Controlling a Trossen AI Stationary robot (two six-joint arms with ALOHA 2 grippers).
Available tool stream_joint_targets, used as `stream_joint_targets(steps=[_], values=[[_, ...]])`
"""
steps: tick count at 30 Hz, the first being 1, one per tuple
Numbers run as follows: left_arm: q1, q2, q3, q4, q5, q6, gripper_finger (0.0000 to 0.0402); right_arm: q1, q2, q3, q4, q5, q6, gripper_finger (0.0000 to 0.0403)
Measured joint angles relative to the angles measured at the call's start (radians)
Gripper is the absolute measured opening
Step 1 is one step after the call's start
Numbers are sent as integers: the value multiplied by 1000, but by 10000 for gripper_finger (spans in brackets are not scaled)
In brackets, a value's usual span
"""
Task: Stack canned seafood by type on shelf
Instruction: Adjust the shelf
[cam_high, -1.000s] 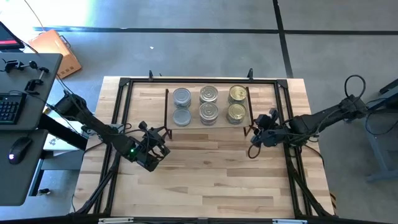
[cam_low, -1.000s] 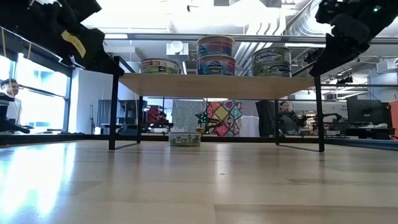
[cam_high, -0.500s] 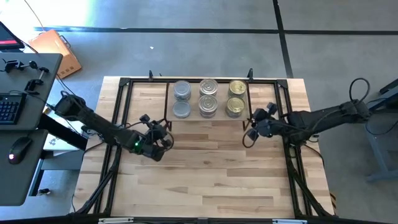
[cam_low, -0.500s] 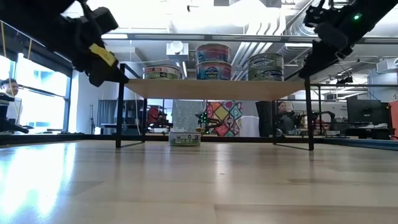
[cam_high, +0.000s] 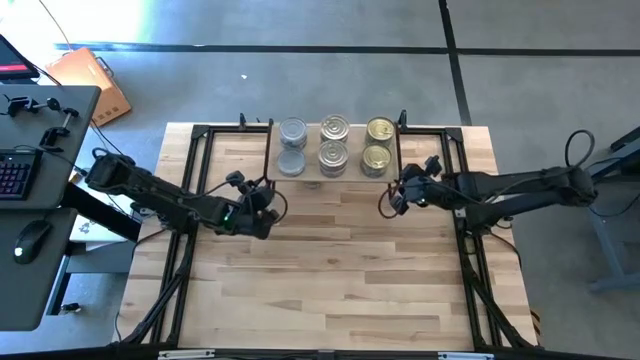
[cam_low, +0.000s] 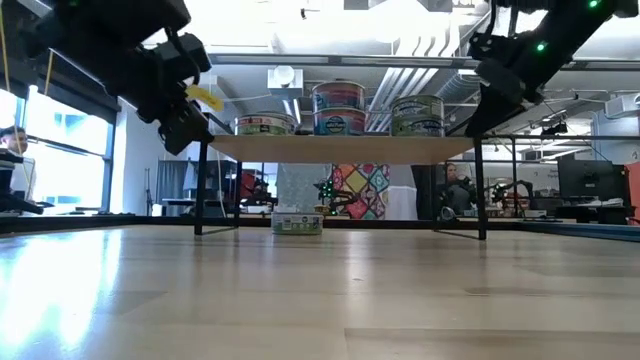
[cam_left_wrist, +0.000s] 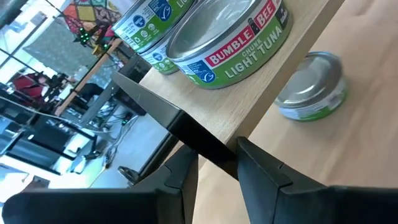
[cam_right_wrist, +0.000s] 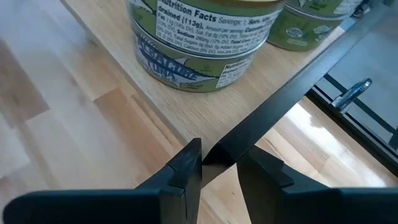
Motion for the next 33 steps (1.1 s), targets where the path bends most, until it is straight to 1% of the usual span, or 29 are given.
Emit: stream_joint_targets(steps=[10,18,23,26,33], values=[[115,-1,0,131,72,202,90,-93,8,0,2,-9,2,89],[190,-1,0,219,152,298,89,-153,8,0,6,-11,-50,89],[220,0,0,244,183,323,89,-191,9,-1,37,-23,-115,89],[235,0,0,245,202,322,89,-215,8,-1,57,-58,-159,89],[263,0,-1,247,216,313,89,-265,9,-1,85,-89,-207,89]])
